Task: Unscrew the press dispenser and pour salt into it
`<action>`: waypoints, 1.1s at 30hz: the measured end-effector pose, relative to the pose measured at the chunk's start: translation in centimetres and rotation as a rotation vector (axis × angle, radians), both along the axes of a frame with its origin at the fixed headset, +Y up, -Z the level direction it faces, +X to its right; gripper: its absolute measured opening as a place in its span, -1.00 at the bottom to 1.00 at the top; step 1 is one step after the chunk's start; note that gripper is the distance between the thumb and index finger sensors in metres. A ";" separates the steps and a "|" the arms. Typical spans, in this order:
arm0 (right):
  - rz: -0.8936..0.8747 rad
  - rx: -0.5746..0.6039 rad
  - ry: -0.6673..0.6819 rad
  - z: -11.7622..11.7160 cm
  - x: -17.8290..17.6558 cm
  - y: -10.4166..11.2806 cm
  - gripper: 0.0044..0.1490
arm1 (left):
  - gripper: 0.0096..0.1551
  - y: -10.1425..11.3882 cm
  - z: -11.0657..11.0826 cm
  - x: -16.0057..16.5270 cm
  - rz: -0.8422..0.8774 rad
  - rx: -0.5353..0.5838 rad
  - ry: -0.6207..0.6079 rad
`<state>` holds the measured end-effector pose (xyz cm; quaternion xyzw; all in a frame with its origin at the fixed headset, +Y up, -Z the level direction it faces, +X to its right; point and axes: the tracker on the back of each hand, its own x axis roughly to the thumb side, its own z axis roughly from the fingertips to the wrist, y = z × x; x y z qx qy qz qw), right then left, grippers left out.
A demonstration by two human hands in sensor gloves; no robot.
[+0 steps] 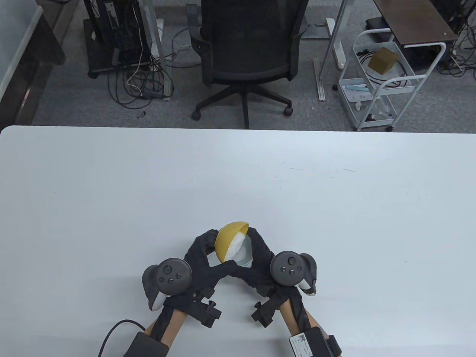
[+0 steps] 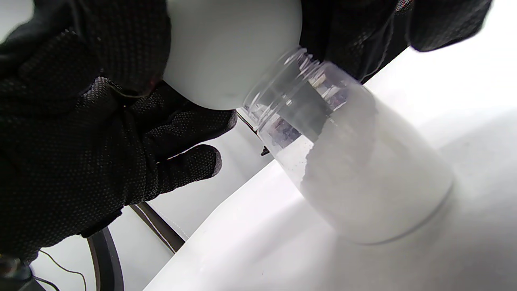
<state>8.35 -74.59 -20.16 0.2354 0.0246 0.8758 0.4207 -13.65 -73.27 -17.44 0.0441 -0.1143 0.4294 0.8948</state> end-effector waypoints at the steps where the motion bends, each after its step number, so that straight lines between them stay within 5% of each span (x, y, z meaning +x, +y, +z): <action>1: 0.000 0.000 0.000 0.0 0.0 0.0 0.43 | 0.11 0.0 0.0 0.0 0.000 0.000 0.000; 33: 0.003 0.000 0.002 0.0 0.0 0.0 0.43 | 0.10 0.1 0.0 0.0 -0.013 0.009 0.003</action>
